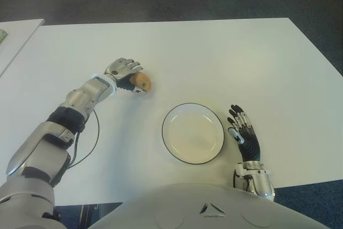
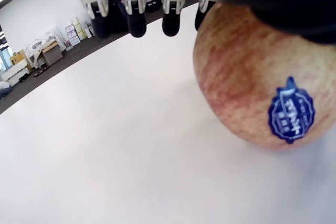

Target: Put the apples into the plate.

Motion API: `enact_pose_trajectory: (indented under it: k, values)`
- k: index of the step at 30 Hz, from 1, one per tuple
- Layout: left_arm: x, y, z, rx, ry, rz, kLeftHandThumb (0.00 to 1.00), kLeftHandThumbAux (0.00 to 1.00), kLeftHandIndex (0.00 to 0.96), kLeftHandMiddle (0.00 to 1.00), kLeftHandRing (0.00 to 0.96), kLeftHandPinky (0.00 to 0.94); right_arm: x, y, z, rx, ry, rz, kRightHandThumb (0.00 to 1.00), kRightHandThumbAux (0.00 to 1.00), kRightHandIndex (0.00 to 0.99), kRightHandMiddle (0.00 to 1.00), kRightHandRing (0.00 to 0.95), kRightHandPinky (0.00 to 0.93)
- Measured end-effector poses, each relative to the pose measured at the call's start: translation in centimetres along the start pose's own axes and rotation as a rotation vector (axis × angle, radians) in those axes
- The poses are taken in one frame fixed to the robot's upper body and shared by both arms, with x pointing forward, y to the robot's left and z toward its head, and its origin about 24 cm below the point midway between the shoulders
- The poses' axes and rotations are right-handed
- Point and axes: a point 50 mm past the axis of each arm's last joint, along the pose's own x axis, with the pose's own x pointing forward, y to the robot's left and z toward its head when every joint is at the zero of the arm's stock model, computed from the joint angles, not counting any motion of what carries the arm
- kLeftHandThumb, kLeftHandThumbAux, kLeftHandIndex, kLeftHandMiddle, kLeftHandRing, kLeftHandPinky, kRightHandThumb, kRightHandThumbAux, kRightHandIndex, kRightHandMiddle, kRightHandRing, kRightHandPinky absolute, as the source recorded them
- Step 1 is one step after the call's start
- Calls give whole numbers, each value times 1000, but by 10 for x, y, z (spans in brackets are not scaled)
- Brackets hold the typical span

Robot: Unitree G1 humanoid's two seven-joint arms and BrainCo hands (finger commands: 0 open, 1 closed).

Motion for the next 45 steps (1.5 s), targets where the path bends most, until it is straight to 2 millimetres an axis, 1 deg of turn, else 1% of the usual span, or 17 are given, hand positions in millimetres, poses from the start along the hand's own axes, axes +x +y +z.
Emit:
enact_pose_trajectory:
  k: [7, 9, 10, 11, 12, 13, 14, 15, 16, 17, 18, 20, 23, 27, 39, 41, 45]
  values:
    - [1, -1, 1, -41, 0, 5, 220, 227, 0, 0, 0, 0, 0, 0, 0, -2, 1, 1, 70, 498, 0, 0, 0, 0]
    - [2, -2, 1, -54, 3, 6, 223, 236, 19, 0, 0, 13, 0, -1, 0, -3, 0, 1, 70, 499, 0, 0, 0, 0]
    - [2, -3, 1, -61, 4, 9, 235, 252, 74, 53, 43, 68, 0, -1, 0, -4, 1, 1, 69, 498, 0, 0, 0, 0]
    - [2, -3, 1, -66, 4, 13, 240, 257, 94, 72, 58, 88, 0, -1, 0, -4, 1, 1, 69, 498, 0, 0, 0, 0]
    - [2, -4, 1, -72, 2, 19, 294, 302, 191, 245, 226, 241, 0, -1, 0, -5, 1, 1, 68, 497, 0, 0, 0, 0]
    - [2, -4, 1, -76, -1, 27, 329, 330, 255, 357, 335, 341, 0, -1, 0, -5, 1, 0, 67, 496, 0, 0, 0, 0]
    - [2, -5, 1, -77, -6, 38, 464, 459, 320, 462, 442, 446, 0, -1, 0, -5, 0, 0, 67, 496, 0, 0, 0, 0]
    - [3, -6, 2, -77, -10, 52, 512, 505, 343, 499, 481, 484, 0, -1, 0, -5, 0, 0, 66, 496, 0, 0, 0, 0]
    - [3, -6, 2, -76, -14, 68, 585, 572, 378, 571, 557, 573, 0, -1, 0, -5, 0, -1, 66, 496, 0, 0, 0, 0]
    - [3, -7, 2, -75, -17, 83, 611, 595, 391, 596, 584, 605, 0, -1, 0, -5, 0, -1, 66, 496, 0, 0, 0, 0]
    - [3, -8, 3, -76, -20, 100, 653, 630, 410, 647, 638, 670, 0, -1, 0, -5, 0, -2, 66, 498, 0, 0, 0, 0]
    - [3, -9, 4, -77, -26, 136, 700, 667, 430, 714, 708, 746, 0, -1, 0, -4, 0, -3, 66, 502, 0, 0, 0, 0]
    - [5, -10, 7, -87, -35, 165, 726, 686, 439, 767, 759, 789, 1, -2, 0, -6, 0, -8, 66, 505, 0, 0, 0, 0]
    - [7, -8, 10, -110, -43, 182, 738, 693, 442, 802, 792, 804, 1, -2, 0, -8, -1, -11, 66, 510, 0, 0, 0, 0]
    - [4, -7, 12, -204, -70, 211, 745, 696, 443, 830, 820, 809, 3, -5, 0, -5, -7, -26, 62, 530, 0, 0, 0, 0]
    - [3, -8, 12, -218, -72, 214, 745, 696, 443, 833, 824, 827, 4, -5, 0, -3, -8, -28, 61, 531, 0, 0, 0, 0]
    - [1, -9, 13, -234, -80, 220, 748, 696, 443, 842, 837, 834, 4, -5, 0, 10, -11, -33, 61, 532, 0, 0, 0, 0]
